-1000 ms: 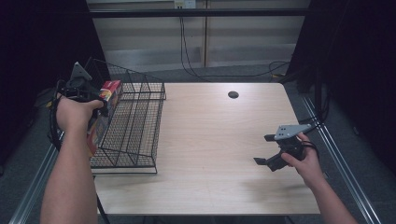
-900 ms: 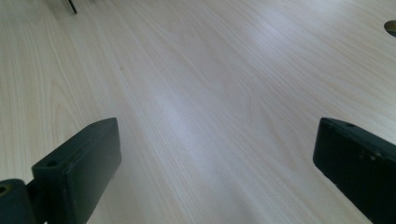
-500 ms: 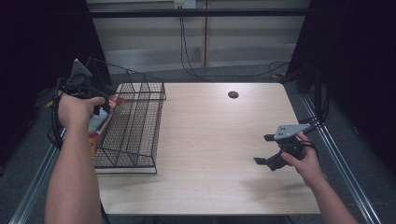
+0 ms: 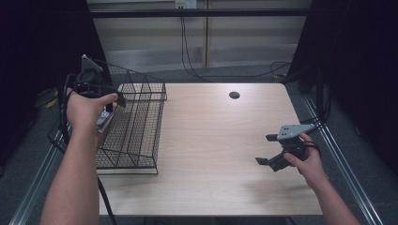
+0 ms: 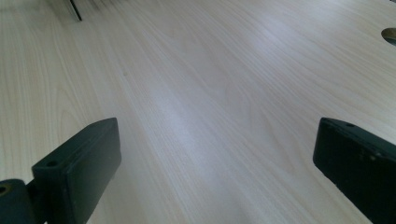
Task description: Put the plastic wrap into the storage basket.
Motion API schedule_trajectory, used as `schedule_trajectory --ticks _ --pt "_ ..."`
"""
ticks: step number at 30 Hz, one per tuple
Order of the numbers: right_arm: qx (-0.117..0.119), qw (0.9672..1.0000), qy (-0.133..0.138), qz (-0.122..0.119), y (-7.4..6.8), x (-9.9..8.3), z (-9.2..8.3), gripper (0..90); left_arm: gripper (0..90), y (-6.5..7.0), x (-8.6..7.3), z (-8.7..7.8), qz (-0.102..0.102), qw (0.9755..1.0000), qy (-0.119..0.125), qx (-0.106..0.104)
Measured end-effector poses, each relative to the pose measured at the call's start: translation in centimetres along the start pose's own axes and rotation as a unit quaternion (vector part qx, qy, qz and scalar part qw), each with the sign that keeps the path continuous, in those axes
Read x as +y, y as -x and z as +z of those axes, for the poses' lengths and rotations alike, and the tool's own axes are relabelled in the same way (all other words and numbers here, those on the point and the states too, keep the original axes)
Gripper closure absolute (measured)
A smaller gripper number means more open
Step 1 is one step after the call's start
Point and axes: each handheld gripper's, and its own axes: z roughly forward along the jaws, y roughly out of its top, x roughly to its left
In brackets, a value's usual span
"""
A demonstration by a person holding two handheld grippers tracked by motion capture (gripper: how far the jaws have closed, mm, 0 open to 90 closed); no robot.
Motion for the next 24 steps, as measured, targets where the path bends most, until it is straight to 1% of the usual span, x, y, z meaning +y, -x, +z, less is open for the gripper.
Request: schedule_trajectory --ticks 1,2,5,6,7,8,9,10,11,12,13,14,16,18,19,20,21,22,23,24 --pt "-0.001 1.0 0.0 0.0 0.0 -0.1 0.0 0.9 21.7 0.6 -0.2 0.3 0.001 0.9998 0.009 -0.018" --pt "-0.002 1.0 -0.001 0.0 0.0 -0.1 0.0 0.9 21.6 0.6 -0.2 0.3 0.001 0.9998 0.009 -0.018" --pt "-0.003 1.0 -0.001 -0.001 -0.1 -0.1 0.0 0.9 21.5 1.7 -0.6 0.9 0.019 0.9991 0.015 -0.036" --pt "-0.002 1.0 -0.002 0.0 -0.1 -0.1 0.0 0.9 21.2 2.1 -0.7 1.1 0.026 0.9986 0.014 -0.044" --pt "-0.001 1.0 -0.002 -0.001 -0.1 -0.1 0.0 0.9 20.7 3.0 -1.1 1.6 0.04 0.9973 0.016 -0.059" --pt "-0.001 1.0 -0.002 -0.001 -0.1 -0.2 0.0 0.9 20.5 3.0 -1.1 1.6 0.04 0.9973 0.016 -0.059" --pt "0.0 1.0 -0.003 -0.002 -0.1 -0.2 0.0 0.9 19.8 3.8 -1.5 2.1 0.059 0.9955 0.017 -0.072" --pt "-0.001 1.0 -0.003 -0.002 -0.1 -0.2 0.0 0.9 18.9 4.2 -1.8 2.3 0.058 0.9946 0.025 -0.083" --pt "-0.002 1.0 -0.004 -0.002 -0.1 -0.2 0.0 0.9 18.6 4.6 -1.9 2.4 0.062 0.9936 0.024 -0.092" --pt "-0.001 1.0 -0.005 -0.002 -0.1 -0.2 0.0 0.9 18.1 4.8 -2.0 2.6 0.069 0.993 0.026 -0.092" --pt "-0.002 1.0 -0.005 -0.002 -0.1 -0.2 0.0 0.9 17.7 5.3 -2.2 2.8 0.075 0.9919 0.026 -0.099" --pt "-0.002 1.0 -0.005 -0.002 -0.1 -0.2 0.0 0.9 16.7 5.3 -2.2 2.8 0.075 0.9919 0.026 -0.099" --pt "-0.004 1.0 -0.008 -0.002 -0.1 -0.3 0.2 0.9 14.9 5.9 -2.5 3.1 0.087 0.9905 0.028 -0.103" --pt "-0.002 1.0 -0.008 -0.003 -0.1 -0.3 0.2 0.9 14.8 6.4 -2.8 3.4 0.097 0.9894 0.031 -0.103" --pt "-0.003 0.9999 -0.009 -0.004 -0.1 -0.3 0.3 0.9 14.6 7.0 -3.2 3.7 0.105 0.9874 0.034 -0.113" --pt "-0.001 1.0 -0.008 -0.003 -0.1 -0.3 0.3 0.9 14.3 7.1 -3.3 3.9 0.107 0.9867 0.033 -0.118" --pt "-0.003 1.0 -0.008 -0.002 -0.1 -0.2 0.3 0.9 13.9 7.1 -3.3 3.9 0.107 0.9867 0.033 -0.118" --pt "-0.001 0.9999 -0.01 -0.003 -0.1 -0.2 0.4 0.9 13.7 7.6 -3.6 4.2 0.113 0.986 0.036 -0.117" --pt "-0.001 0.9999 -0.01 -0.003 -0.1 -0.2 0.4 0.9 13.6 7.6 -3.6 4.2 0.113 0.986 0.036 -0.117" --pt "-0.003 0.9999 -0.01 -0.003 -0.1 -0.2 0.4 0.9 12.9 7.7 -3.7 4.4 0.121 0.9853 0.031 -0.117"
